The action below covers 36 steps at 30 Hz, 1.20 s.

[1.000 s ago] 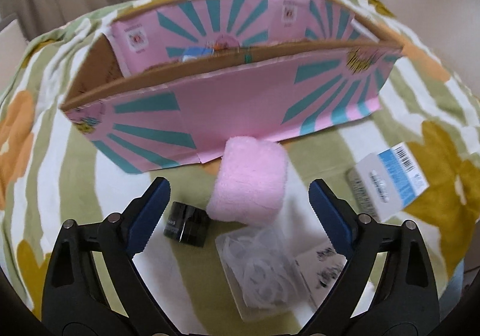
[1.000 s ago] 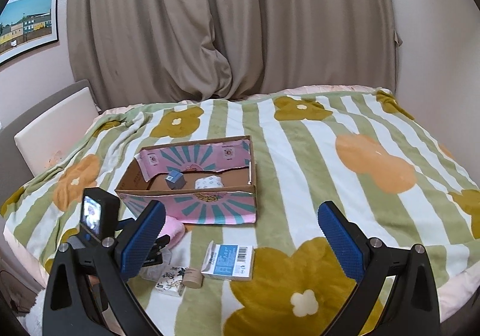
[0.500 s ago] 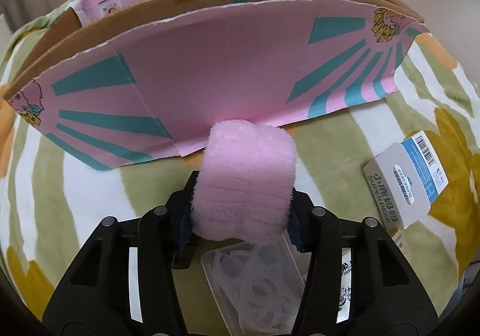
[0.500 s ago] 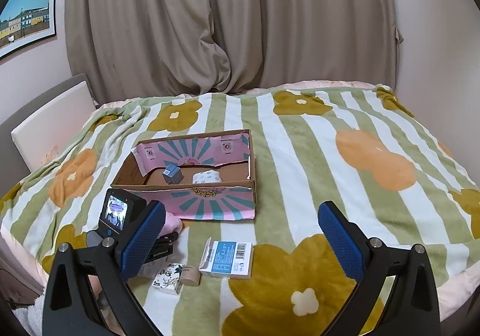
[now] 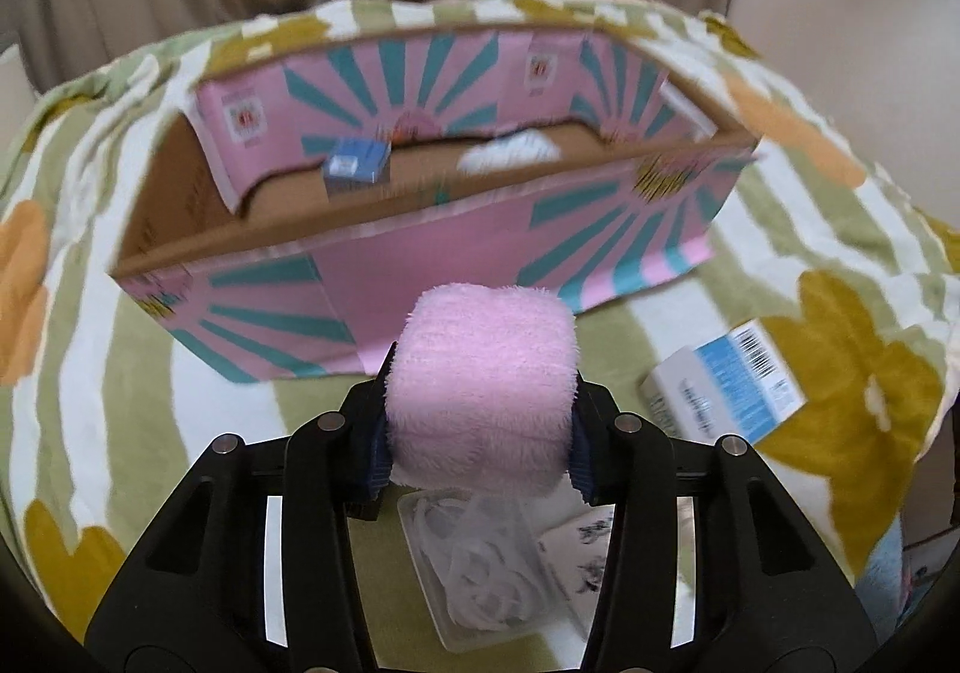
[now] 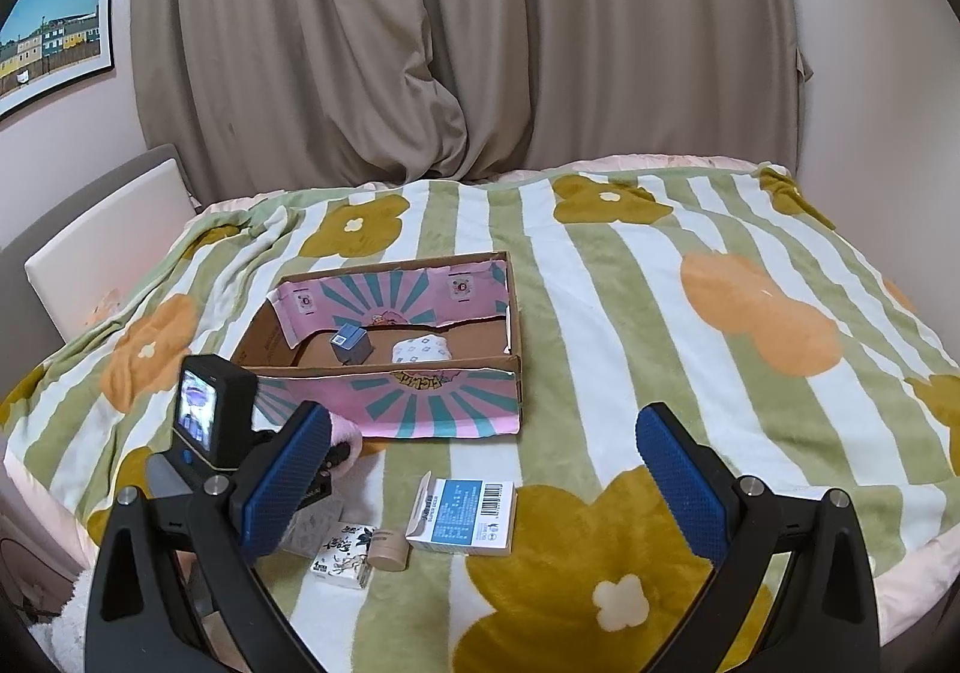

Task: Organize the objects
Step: 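Lower the left gripper onto the pink fluffy pouf and close on it, then lift the pink pouf with the left gripper while the right gripper grasps the SUPER DEER package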

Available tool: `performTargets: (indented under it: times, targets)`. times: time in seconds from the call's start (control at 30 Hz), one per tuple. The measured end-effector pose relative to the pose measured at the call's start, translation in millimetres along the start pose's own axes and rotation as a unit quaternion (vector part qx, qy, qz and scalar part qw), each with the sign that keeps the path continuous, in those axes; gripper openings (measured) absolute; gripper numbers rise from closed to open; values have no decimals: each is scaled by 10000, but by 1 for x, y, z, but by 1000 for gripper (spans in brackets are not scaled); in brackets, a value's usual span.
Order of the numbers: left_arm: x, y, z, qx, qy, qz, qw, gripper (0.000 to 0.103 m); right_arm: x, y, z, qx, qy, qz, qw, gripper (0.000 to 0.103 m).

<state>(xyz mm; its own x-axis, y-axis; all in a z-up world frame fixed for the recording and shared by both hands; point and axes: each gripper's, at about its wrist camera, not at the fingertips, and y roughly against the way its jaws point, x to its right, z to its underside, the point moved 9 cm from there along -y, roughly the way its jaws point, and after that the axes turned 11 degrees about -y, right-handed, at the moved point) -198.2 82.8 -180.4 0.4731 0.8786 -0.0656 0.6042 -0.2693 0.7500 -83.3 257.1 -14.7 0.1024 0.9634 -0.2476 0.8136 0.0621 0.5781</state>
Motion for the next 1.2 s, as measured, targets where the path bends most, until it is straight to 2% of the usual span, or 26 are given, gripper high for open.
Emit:
performTargets:
  times: [0.13, 0.33, 0.47, 0.63, 0.8, 0.93, 1.2]
  targets:
    - [6, 36, -17, 433, 24, -70, 9990, 42, -1, 0, 1, -7, -4, -7, 10000, 102]
    - [4, 110, -42, 1221, 85, -328, 9919, 42, -8, 0, 4, -14, -11, -61, 10000, 102]
    - [-1, 171, -56, 1806, 159, -539, 9820, 42, -12, -1, 6, -32, 19, -87, 10000, 102]
    - [-4, 229, -64, 2302, 179, -818, 9695, 42, -17, -6, 10, -112, 2, -131, 9999, 102]
    - [-8, 256, -62, 2481, 170, -1125, 9620, 42, -20, -12, 16, -226, -2, -162, 9996, 102]
    - [-12, 270, -58, 2624, 363, -1027, 9588, 42, -21, -21, 23, -368, 96, -76, 9992, 102]
    - [-13, 287, -48, 2743, 375, -1118, 9544, 42, -11, -93, 71, -1366, 292, 405, 9894, 102]
